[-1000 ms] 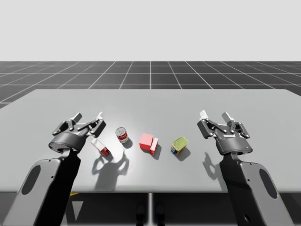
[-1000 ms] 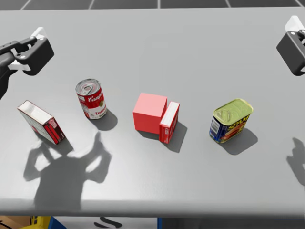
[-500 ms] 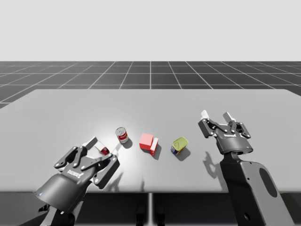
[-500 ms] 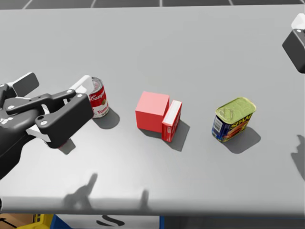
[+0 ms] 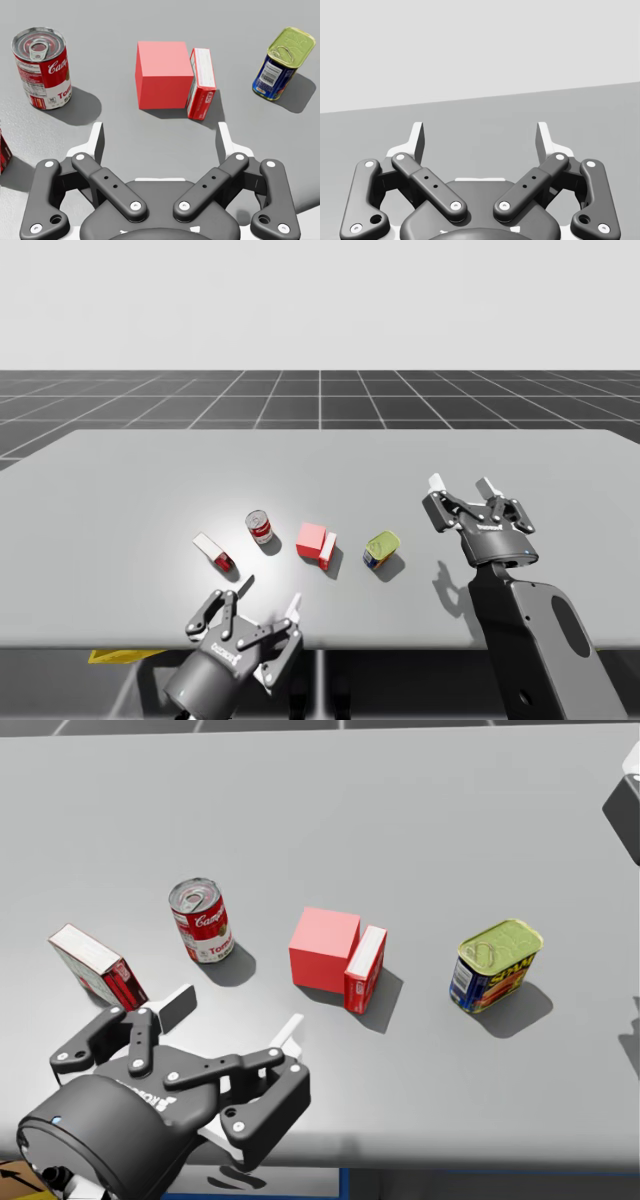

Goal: Find the red cube and pick it up.

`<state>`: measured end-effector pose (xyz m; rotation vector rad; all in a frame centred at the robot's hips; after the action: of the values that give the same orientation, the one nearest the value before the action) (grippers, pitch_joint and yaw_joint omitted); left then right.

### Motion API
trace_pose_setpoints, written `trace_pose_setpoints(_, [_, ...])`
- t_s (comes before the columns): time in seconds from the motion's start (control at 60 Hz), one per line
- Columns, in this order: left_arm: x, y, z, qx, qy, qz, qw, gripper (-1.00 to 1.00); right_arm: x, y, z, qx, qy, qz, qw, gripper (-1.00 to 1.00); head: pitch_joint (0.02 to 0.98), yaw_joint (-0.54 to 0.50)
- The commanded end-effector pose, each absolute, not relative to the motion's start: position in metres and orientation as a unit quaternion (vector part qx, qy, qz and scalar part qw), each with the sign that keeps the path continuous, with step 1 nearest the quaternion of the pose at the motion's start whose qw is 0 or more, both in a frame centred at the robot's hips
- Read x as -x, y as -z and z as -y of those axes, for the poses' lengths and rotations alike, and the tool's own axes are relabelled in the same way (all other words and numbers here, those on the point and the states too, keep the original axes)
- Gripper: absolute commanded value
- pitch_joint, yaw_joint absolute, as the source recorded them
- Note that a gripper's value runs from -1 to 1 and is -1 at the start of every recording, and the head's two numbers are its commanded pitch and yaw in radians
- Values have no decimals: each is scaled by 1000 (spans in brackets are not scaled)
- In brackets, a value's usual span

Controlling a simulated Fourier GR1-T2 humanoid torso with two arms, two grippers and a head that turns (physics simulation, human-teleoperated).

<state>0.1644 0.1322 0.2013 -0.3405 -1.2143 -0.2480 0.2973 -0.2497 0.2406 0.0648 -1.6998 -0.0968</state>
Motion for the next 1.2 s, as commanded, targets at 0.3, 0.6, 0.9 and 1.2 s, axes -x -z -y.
trace_pose_setpoints(0.3, [-213,-163,-103,130,125,550,815,-1000,-298,-240,250,-22,40,752,658,-1000,872,42])
trace_pose_setpoints(0.6, [-242,-153,-88,118,122,537,826,-1000,-298,-240,250,-20,40,752,658,-1000,875,36])
trace_pose_setpoints(0.9, [-262,-151,-76,111,116,523,837,-1000,-297,-240,250,-20,40,752,658,-1000,872,36])
trace_pose_setpoints(1.2, [-281,-151,-60,104,109,524,838,-1000,-297,-241,251,-19,39,753,657,-1000,871,24])
